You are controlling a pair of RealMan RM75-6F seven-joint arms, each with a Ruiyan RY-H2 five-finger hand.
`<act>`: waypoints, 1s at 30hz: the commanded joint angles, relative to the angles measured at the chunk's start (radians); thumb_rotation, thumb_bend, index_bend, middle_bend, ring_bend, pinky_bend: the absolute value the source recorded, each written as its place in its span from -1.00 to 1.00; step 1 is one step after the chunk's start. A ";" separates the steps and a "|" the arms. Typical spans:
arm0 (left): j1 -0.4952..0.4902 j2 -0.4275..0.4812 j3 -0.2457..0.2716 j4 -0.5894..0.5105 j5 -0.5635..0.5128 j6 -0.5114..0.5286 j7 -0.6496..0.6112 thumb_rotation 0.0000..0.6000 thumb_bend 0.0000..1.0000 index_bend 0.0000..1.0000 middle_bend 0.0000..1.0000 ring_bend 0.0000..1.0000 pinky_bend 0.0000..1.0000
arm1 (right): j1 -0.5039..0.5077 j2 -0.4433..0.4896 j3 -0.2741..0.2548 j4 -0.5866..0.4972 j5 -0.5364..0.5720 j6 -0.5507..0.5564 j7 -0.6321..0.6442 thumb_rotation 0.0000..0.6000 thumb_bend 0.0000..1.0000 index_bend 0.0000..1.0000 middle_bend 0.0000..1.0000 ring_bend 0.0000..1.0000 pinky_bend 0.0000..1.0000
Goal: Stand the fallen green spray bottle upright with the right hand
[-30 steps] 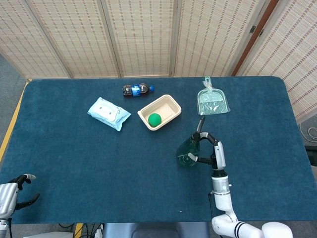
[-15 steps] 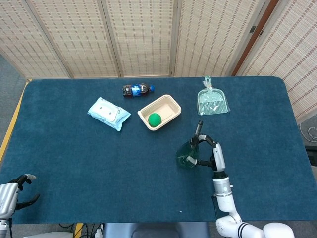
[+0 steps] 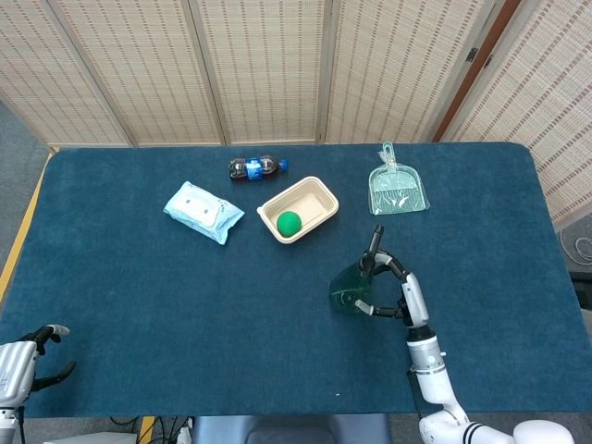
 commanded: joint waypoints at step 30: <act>-0.024 0.032 -0.011 -0.074 0.026 0.003 0.002 1.00 -0.69 -0.25 -0.08 0.08 0.37 | -0.106 0.534 -0.066 -0.610 0.087 -0.127 -0.843 1.00 -1.00 -0.74 -0.82 -0.90 -0.37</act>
